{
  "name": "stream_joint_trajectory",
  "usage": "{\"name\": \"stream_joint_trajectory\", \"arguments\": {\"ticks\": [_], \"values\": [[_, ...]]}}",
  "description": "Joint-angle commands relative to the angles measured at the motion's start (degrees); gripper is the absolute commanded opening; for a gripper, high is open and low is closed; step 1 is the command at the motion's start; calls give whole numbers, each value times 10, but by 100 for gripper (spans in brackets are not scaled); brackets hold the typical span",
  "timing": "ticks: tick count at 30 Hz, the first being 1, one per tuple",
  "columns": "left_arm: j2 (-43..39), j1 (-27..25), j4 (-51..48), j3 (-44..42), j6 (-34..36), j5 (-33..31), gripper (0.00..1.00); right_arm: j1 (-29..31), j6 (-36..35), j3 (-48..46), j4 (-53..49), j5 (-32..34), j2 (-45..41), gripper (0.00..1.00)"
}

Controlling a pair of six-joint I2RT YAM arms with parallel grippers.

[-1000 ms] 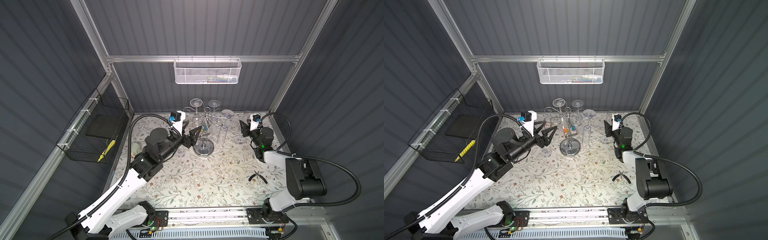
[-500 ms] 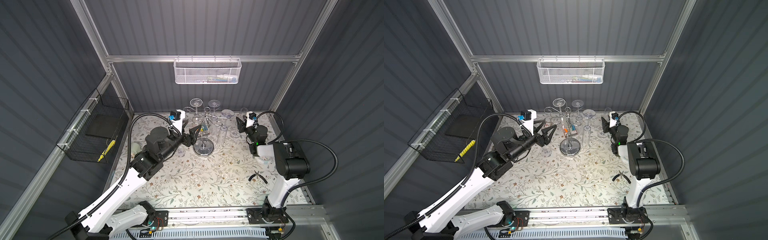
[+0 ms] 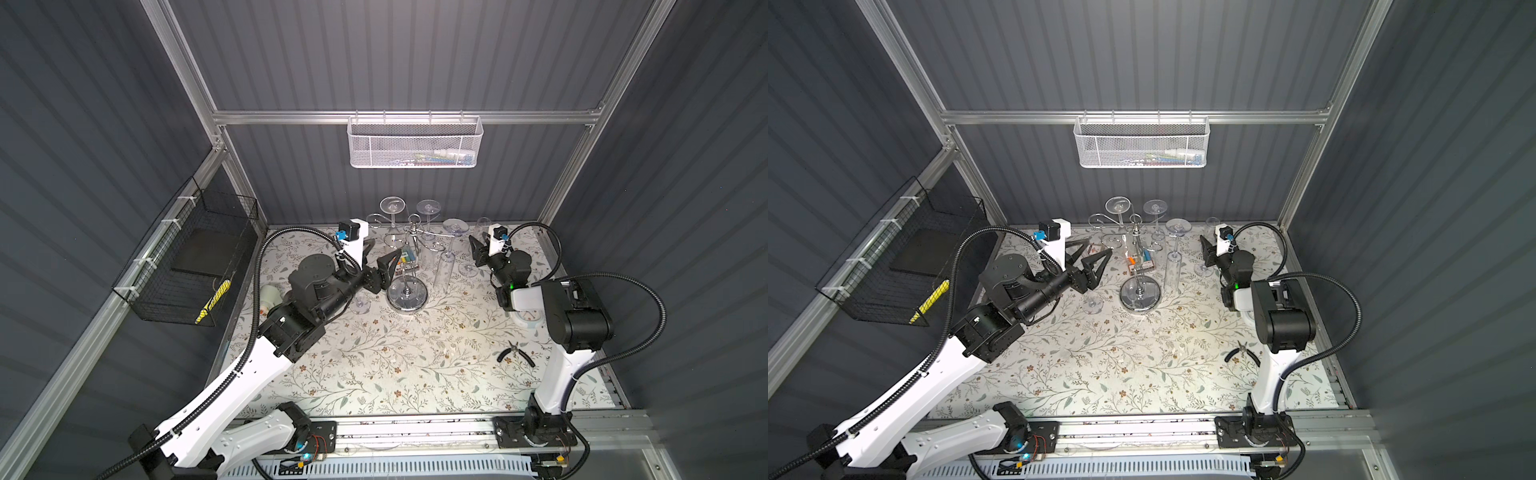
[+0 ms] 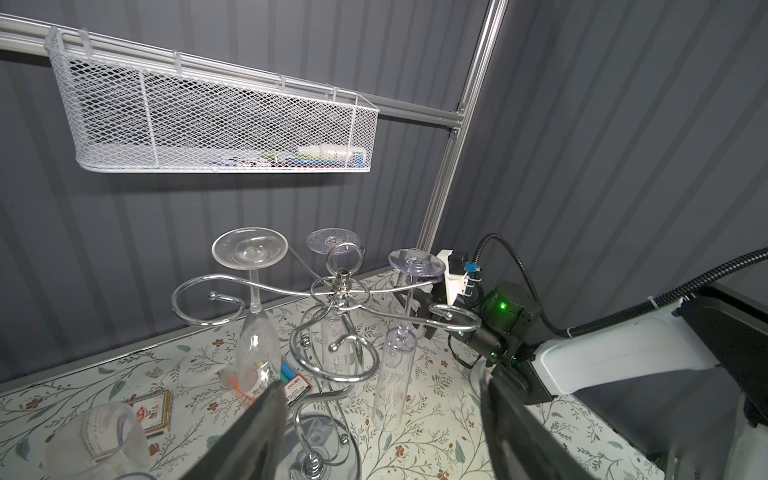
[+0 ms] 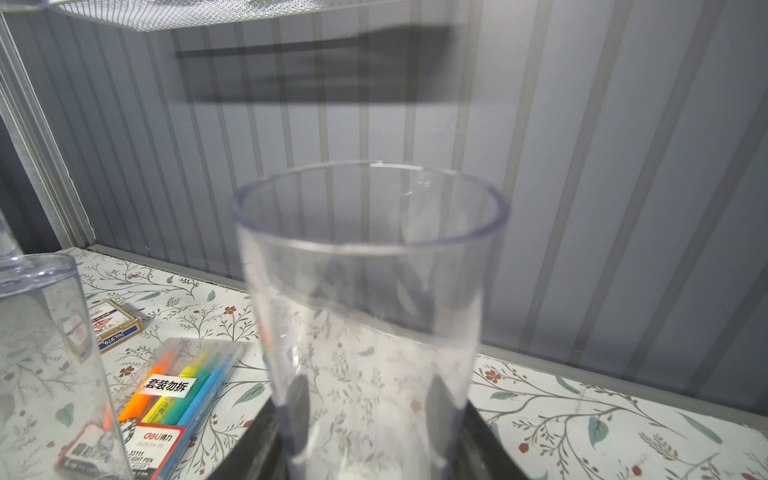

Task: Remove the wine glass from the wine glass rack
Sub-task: 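Lower the flute with the right gripper and stand it upright on the table, then open the right gripper and lift it off the standing flute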

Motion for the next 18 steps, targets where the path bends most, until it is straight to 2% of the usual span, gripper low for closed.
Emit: {"name": "stream_joint_trajectory", "arguments": {"ticks": [1, 14, 16, 18], "values": [[3, -4, 0, 0, 6, -2, 75, 1, -4, 14, 17, -6, 1, 28], [-8, -4, -2, -9, 4, -1, 76, 1, -11, 12, 0, -6, 9, 31], [-8, -4, -2, -8, 4, -1, 76, 1, -12, 13, -2, -6, 10, 36], [-8, -4, -2, -8, 6, 4, 76, 1, -12, 12, -1, -6, 10, 53]]}}
